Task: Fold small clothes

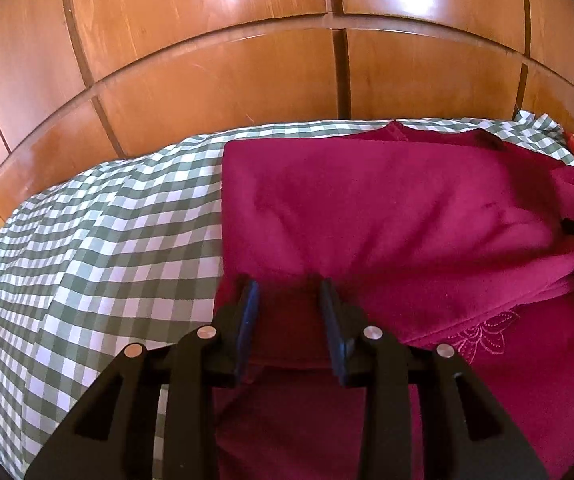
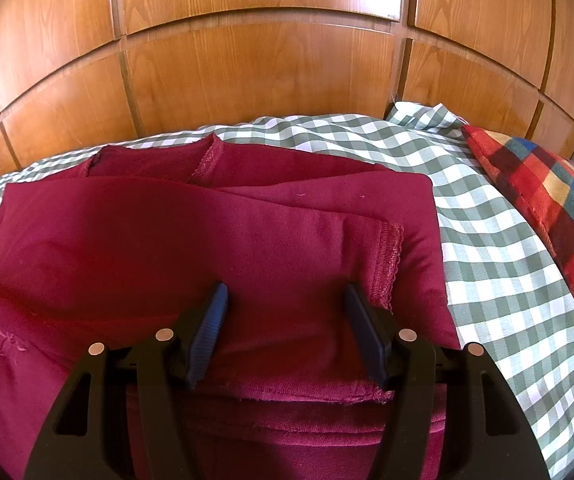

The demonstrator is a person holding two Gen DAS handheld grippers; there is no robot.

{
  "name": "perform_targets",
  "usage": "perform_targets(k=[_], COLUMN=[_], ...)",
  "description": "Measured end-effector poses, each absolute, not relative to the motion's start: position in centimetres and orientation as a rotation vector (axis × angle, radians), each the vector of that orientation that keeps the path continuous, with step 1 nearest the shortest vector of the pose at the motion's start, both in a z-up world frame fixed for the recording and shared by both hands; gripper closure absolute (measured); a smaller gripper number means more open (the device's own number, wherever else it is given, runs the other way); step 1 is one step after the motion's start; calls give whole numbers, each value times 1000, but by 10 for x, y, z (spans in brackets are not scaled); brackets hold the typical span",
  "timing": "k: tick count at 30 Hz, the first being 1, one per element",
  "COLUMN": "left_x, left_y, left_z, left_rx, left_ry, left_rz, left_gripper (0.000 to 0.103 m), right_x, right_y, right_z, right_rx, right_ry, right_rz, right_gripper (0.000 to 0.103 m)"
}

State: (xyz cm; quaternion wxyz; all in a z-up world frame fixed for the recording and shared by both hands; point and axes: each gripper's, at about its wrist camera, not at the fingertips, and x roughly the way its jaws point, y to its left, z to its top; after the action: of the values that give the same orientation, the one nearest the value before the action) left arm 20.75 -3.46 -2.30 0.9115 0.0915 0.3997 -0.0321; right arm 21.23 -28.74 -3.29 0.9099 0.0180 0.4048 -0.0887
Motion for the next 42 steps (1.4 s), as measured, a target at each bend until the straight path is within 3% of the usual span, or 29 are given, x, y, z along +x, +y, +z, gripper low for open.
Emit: perform_targets(k=[20,21,23,28,30,34,42], left_x=[205,203,194,167,153,124,90], left_y=[-23,-21,-17,-4,0,8,25], left_z=[-20,-17,-12,-3,1,6,6], left_rx=[104,94,68,13,3,14,3], left_ry=[818,813,807,810,806,794,802], left_rz=[-78,-73,-53,-49,-53,-46,-46], left_gripper=[69,68,54,54,54,54,54], right_x=[213,213,213,213,213,201,150], right_y=[-288,-288,-288,-288,-286,-284,-283], right_z=[-33,-33,-33,-33,-30,-17,-7], right_rx=[38,38,37,31,18,11,39], right_ry=[835,835,835,839,848,869,881], right_rz=[-184,-184,-184,-188,-197,-213,-169], right_gripper=[43,43,43,43,39,12,12])
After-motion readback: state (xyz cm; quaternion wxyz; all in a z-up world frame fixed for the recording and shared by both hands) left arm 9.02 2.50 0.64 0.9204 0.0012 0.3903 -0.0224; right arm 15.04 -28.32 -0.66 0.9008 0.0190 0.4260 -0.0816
